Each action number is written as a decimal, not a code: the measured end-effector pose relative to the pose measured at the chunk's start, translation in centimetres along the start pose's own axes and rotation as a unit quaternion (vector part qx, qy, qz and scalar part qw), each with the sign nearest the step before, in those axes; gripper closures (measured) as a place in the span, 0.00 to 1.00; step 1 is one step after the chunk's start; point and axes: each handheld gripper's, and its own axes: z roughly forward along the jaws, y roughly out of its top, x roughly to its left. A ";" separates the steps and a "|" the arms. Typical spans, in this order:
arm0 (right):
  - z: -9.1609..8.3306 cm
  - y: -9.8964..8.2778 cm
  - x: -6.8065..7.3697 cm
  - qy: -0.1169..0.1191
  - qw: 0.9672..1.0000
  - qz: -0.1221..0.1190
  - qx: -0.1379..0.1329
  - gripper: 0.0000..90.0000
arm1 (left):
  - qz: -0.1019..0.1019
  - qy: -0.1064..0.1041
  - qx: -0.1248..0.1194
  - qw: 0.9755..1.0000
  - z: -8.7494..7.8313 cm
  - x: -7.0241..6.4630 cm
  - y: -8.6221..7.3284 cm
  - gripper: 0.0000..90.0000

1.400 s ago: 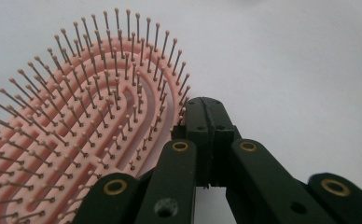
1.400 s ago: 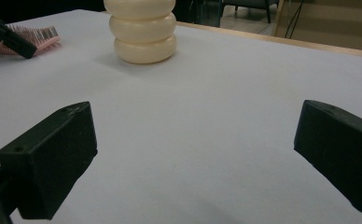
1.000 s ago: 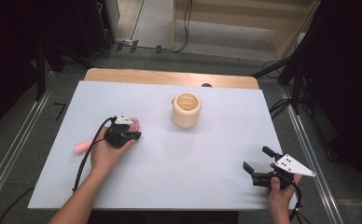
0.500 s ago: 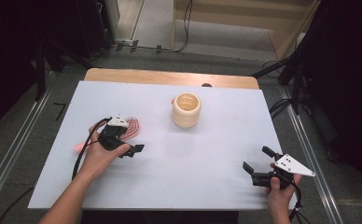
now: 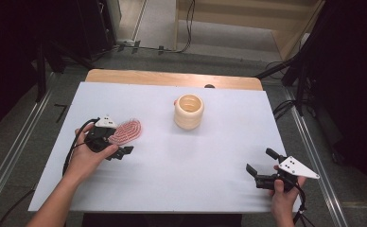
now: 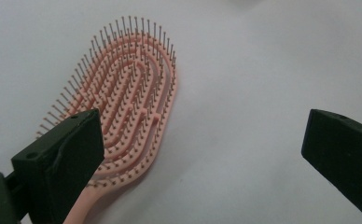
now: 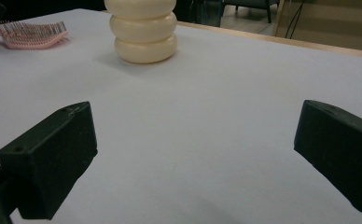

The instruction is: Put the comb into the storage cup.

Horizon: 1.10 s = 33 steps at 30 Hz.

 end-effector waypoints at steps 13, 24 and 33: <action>0.0 0.0 0.0 0.000 1.000 0.000 0.001 0.00 | -0.002 0.015 0.026 1.000 -1.4 1.4 -0.6 0.00; 0.0 0.0 0.0 0.000 1.000 -0.001 0.001 0.00 | 0.000 0.028 0.051 0.998 -2.2 2.7 -0.9 0.02; 0.0 0.0 0.0 0.000 1.000 -0.001 0.001 0.00 | 0.028 0.032 0.088 0.995 -2.0 4.0 -1.2 0.06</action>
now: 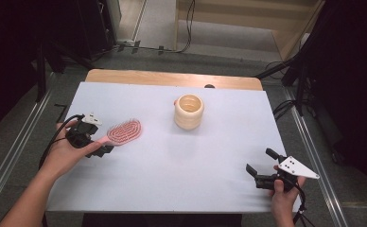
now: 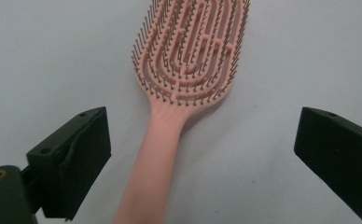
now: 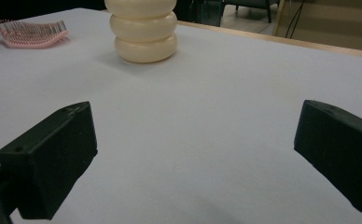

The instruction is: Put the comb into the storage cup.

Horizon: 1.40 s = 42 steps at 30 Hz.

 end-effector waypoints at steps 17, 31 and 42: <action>0.0 0.0 0.0 0.000 1.000 0.000 0.000 0.00 | 0.042 -0.011 0.078 0.996 2.1 2.2 0.2 0.47; 0.0 0.0 0.0 -0.001 1.000 0.000 0.000 0.00 | 0.036 -0.018 0.090 0.995 2.8 2.7 0.5 0.67; 0.1 0.0 0.1 -0.001 1.000 -0.001 0.002 0.00 | 0.057 -0.029 0.097 0.993 3.1 2.9 0.8 0.77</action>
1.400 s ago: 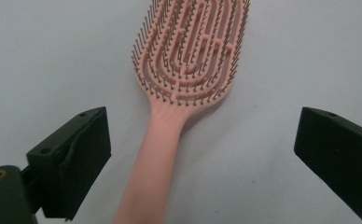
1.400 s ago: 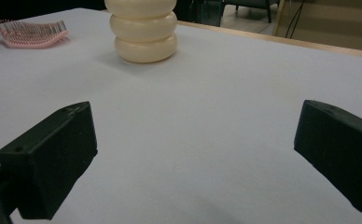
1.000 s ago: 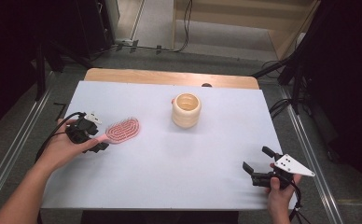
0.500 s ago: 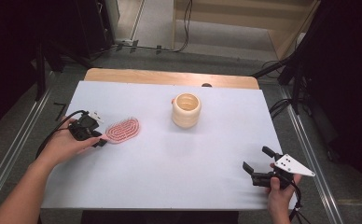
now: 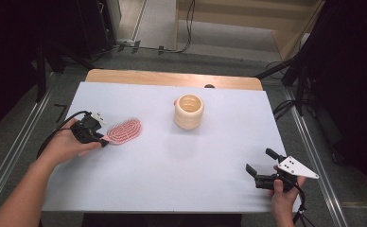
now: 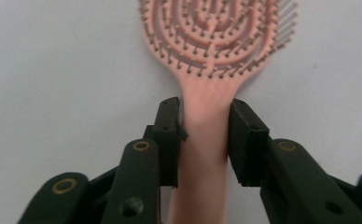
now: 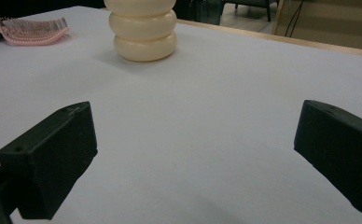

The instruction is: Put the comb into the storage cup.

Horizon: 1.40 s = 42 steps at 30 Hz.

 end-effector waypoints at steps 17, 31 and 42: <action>0.0 0.0 -0.1 -0.002 1.000 0.001 0.001 0.00 | -0.027 0.002 -0.011 1.000 -0.1 0.0 -0.1 0.78; -0.1 0.0 -0.1 -0.002 1.000 0.005 0.000 0.00 | -0.041 0.005 -0.041 0.998 -0.6 -0.1 -0.2 0.78; -0.1 0.0 -0.1 -0.002 1.000 0.005 0.000 0.00 | -0.047 0.009 -0.066 0.997 -0.9 -0.3 -0.3 0.78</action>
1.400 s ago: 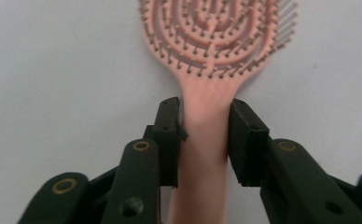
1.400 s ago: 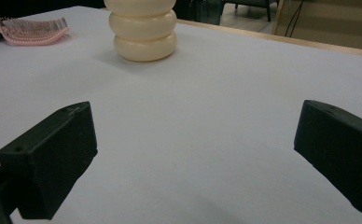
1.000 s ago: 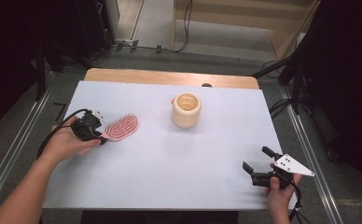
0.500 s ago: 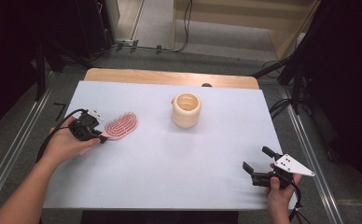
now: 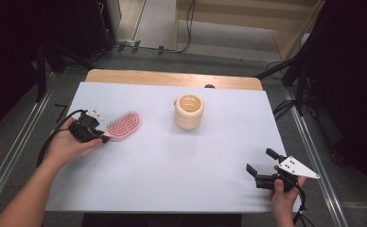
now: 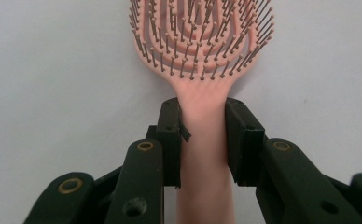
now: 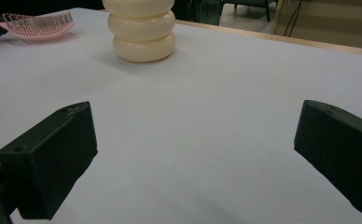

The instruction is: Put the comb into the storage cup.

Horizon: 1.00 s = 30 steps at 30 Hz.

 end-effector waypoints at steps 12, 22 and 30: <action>-0.2 0.2 0.1 0.001 1.000 -0.002 0.000 0.00 | -0.022 0.003 -0.063 0.998 -0.8 -0.8 -0.5 0.78; -0.4 0.7 0.4 0.008 1.000 -0.003 0.002 0.00 | -0.020 0.004 -0.103 0.994 -1.6 -2.1 -0.3 0.78; -0.3 2.1 1.4 0.020 1.000 -0.006 -0.006 0.00 | -0.016 -0.004 -0.127 0.992 -2.0 -3.3 0.1 0.78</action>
